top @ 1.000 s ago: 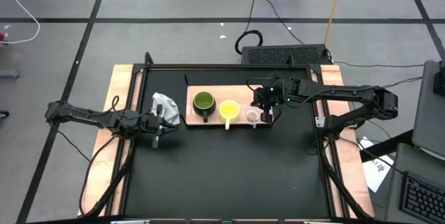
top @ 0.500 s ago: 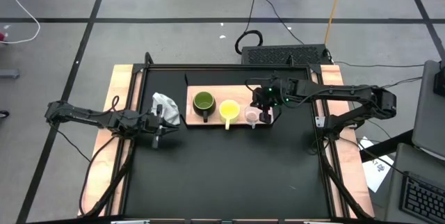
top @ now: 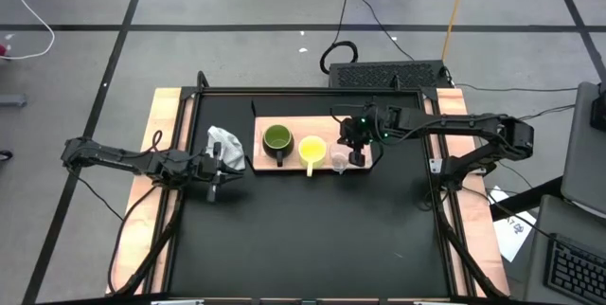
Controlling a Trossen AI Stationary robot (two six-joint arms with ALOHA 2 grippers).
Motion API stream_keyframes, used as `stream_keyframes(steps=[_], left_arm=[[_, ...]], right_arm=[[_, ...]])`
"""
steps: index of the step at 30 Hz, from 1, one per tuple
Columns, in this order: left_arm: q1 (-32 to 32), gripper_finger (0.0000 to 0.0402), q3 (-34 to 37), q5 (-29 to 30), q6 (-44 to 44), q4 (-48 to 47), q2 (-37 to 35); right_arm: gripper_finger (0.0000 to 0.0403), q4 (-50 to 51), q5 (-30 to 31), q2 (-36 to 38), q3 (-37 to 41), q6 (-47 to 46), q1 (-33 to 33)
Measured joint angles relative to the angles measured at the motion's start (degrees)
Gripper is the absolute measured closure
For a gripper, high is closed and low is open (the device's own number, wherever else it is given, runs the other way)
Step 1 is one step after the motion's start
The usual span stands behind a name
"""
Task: Stack small to large cups/mugs on shelf
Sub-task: Put the transparent mug on the shelf
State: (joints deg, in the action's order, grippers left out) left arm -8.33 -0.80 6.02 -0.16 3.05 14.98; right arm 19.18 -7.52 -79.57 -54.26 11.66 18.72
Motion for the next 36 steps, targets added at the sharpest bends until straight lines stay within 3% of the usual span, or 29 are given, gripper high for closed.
stream_keyframes(steps=[7,12,29,36], left_arm=[[0.0,0.0369,0.0,0.0,0.0,-0.1,0.0],[0.0,0.0369,0.0,0.0,0.0,-0.4,0.0],[0.0,0.0369,0.0,0.0,-0.6,-0.3,0.0],[0.0,0.0369,0.0,0.0,-0.6,-0.4,0.0]], right_arm=[[0.0403,0.2,0.4,0.0,0.0,1.0,1.3],[0.0403,0.4,4.9,0.0,0.0,1.5,1.3],[0.0402,-4.9,4.8,1.4,4.7,2.3,1.5],[0.0372,-3.8,4.5,3.2,4.9,2.5,1.5]])
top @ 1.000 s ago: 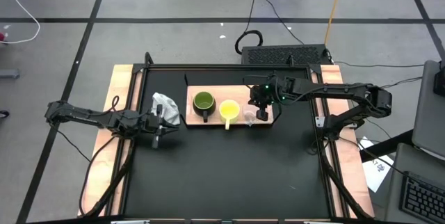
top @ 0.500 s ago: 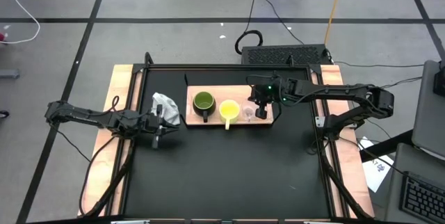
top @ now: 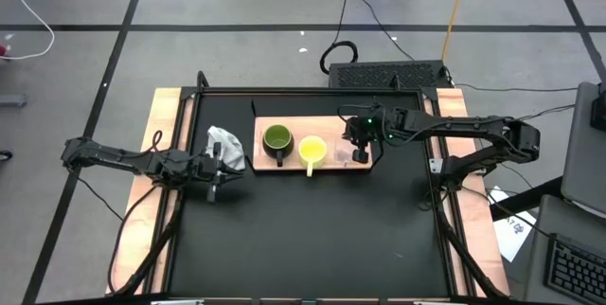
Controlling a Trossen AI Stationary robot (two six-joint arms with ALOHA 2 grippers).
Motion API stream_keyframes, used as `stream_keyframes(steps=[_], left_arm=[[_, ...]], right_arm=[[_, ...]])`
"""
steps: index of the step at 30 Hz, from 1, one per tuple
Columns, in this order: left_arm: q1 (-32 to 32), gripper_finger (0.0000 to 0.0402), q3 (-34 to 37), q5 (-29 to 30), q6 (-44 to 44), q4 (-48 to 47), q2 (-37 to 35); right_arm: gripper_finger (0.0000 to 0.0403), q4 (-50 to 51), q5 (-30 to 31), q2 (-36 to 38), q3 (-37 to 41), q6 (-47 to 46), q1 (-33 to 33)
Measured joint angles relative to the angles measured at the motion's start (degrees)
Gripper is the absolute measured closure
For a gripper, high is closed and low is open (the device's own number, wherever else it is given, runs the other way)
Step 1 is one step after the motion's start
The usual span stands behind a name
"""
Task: Stack small to large cups/mugs on shelf
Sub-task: Put the transparent mug on the shelf, then return to Home Position
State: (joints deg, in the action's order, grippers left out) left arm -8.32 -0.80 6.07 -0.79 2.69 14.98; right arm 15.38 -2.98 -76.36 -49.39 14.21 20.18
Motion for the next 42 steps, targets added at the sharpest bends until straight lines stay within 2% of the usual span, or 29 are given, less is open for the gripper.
stream_keyframes(steps=[11,33,42], left_arm=[[0.0,0.0369,0.0,0.0,0.0,-0.1,0.0],[0.0,0.0369,0.0,0.0,-0.3,0.0,0.0],[0.0,0.0369,0.0,0.0,-0.3,0.0,0.0]], right_arm=[[0.0328,-0.4,-0.1,0.0,0.1,-0.9,-0.1],[0.0319,-1.9,-0.3,0.1,0.0,-2.0,-0.5],[0.0247,-2.2,-0.3,0.4,-0.1,-3.5,-0.8]])
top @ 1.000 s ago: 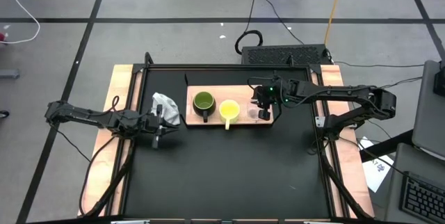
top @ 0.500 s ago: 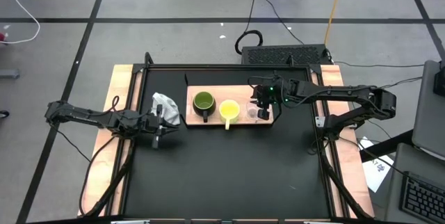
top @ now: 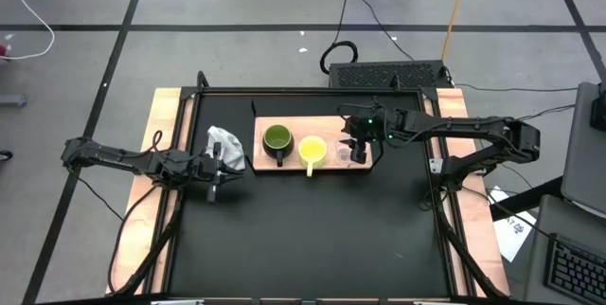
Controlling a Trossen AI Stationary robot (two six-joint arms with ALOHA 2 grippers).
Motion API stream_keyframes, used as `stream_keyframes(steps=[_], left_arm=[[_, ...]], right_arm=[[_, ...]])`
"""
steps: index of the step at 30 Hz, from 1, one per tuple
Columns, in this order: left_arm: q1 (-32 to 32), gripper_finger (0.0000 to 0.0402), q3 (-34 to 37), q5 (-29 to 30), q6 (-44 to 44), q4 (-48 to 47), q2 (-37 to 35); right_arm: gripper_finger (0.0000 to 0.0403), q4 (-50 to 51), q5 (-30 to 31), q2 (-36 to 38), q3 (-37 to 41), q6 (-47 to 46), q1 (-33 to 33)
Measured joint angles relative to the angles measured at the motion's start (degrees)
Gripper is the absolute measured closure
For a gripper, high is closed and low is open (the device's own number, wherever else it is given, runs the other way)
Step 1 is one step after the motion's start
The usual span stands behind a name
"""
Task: Stack small to large cups/mugs on shelf
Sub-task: Return to Home Position
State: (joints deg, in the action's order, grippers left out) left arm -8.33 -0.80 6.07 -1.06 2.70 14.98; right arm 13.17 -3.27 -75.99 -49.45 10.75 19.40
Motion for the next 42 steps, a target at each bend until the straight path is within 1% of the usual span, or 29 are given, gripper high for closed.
stream_keyframes(steps=[3,6,12,16,20,22,23,26,28,29,31,34,37,42], left_arm=[[0.0,0.0369,0.0,0.0,-0.1,0.0,0.0],[0.0,0.0369,0.0,0.0,-0.2,0.0,0.0],[0.0,0.0369,0.0,0.0,-0.1,-0.8,0.0],[0.0,0.0369,0.0,0.0,-0.2,-0.9,0.0],[0.0,0.0372,0.0,0.0,-3.0,-0.9,0.0],[0.0,0.0387,0.0,-0.1,-4.5,-1.0,0.0],[0.0,0.0394,0.0,-0.4,-4.8,-1.1,0.0],[0.0,0.0398,0.0,-3.3,-5.4,-1.3,0.0],[-0.1,0.0399,0.0,-3.6,-5.5,-1.0,0.0],[-0.1,0.0399,0.0,-3.1,-5.5,-0.7,0.0],[0.0,0.0400,0.0,-1.9,-5.9,0.0,0.0],[0.0,0.0400,0.0,-1.6,-6.5,1.1,0.0],[0.0,0.0400,0.0,-1.4,-6.9,1.3,0.0],[0.0,0.0401,0.0,-0.8,-8.3,1.2,0.0]], right_arm=[[0.0229,-0.5,0.0,1.4,0.0,0.0,0.0],[0.0223,-0.5,0.0,3.6,-0.1,-0.2,0.0],[0.0229,-0.3,0.0,10.2,-0.1,-2.4,-0.2],[0.0240,2.0,0.0,15.6,-0.1,-3.6,-1.6],[0.0266,5.9,0.0,21.8,-0.1,-3.6,-3.6],[0.0288,8.2,0.0,25.2,-0.1,-3.6,-4.8],[0.0302,9.4,0.0,26.7,-0.1,-3.6,-5.5],[0.0350,13.1,0.0,31.0,-0.1,-4.7,-7.6],[0.0385,15.1,0.0,33.3,-0.1,-5.1,-9.3],[0.0393,16.0,0.1,34.1,-0.1,-4.9,-10.1],[0.0396,16.8,0.2,35.7,-0.1,-5.5,-11.9],[0.0401,16.6,0.3,37.9,1.0,-5.6,-14.2],[0.0401,15.3,0.3,40.3,3.9,-5.2,-15.5],[0.0402,12.5,0.4,45.9,9.8,-4.2,-15.8]])
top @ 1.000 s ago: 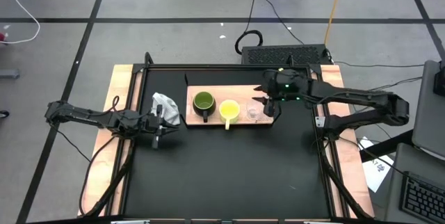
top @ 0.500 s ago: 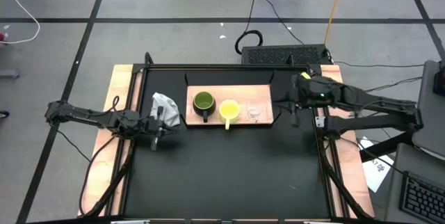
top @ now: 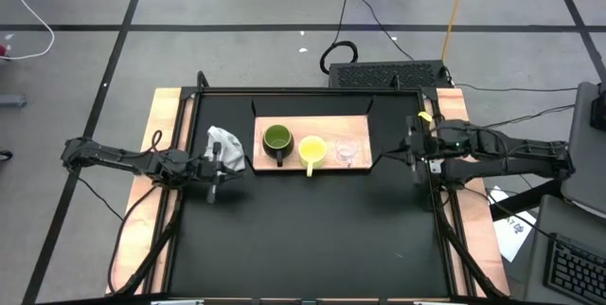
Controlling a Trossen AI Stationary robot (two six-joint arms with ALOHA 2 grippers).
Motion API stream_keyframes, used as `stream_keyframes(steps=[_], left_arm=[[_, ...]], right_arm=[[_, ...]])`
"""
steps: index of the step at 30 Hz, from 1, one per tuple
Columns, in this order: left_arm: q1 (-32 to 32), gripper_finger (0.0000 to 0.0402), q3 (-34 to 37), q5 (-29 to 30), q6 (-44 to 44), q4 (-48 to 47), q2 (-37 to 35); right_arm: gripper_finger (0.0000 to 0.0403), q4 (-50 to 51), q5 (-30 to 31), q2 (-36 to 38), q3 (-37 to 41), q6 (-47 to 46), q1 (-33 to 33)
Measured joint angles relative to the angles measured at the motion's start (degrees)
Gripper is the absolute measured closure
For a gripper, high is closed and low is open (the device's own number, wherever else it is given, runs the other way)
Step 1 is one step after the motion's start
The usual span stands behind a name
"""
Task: Stack small to large cups/mugs on shelf
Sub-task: Return to Home Position
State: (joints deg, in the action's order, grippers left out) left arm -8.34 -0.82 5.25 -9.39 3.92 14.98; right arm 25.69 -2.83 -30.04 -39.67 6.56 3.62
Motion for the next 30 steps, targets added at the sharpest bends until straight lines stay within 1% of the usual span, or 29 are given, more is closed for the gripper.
stream_keyframes(steps=[3,6,10,14,19,23,25,30], left_arm=[[0.0,0.0401,0.0,1.8,0.0,0.0,0.0],[0.4,0.0401,0.0,3.6,0.6,0.0,0.0],[2.0,0.0401,0.0,3.4,3.4,0.6,0.0],[4.1,0.0401,0.0,0.9,4.0,0.5,0.0],[6.0,0.0401,0.0,-0.2,3.9,0.6,0.0],[7.2,0.0400,0.0,-0.5,3.8,0.6,0.0],[7.8,0.0400,0.0,-1.8,3.8,0.6,0.0],[9.1,0.0401,0.0,-3.2,3.7,0.9,0.0]], right_arm=[[0.0402,-2.7,0.0,4.7,4.1,0.0,0.0],[0.0403,-3.2,0.0,9.3,7.3,0.1,0.0],[0.0403,-2.8,-0.5,14.0,10.2,0.0,0.0],[0.0403,-3.2,-1.9,17.6,12.0,-1.5,0.0],[0.0403,-6.8,-1.9,19.4,14.8,-5.2,0.0],[0.0403,-11.0,-1.9,19.1,19.2,-5.2,0.0],[0.0403,-13.8,-2.0,19.1,21.8,-4.4,0.0],[0.0403,-22.3,-5.6,19.1,27.2,-3.4,0.0]])
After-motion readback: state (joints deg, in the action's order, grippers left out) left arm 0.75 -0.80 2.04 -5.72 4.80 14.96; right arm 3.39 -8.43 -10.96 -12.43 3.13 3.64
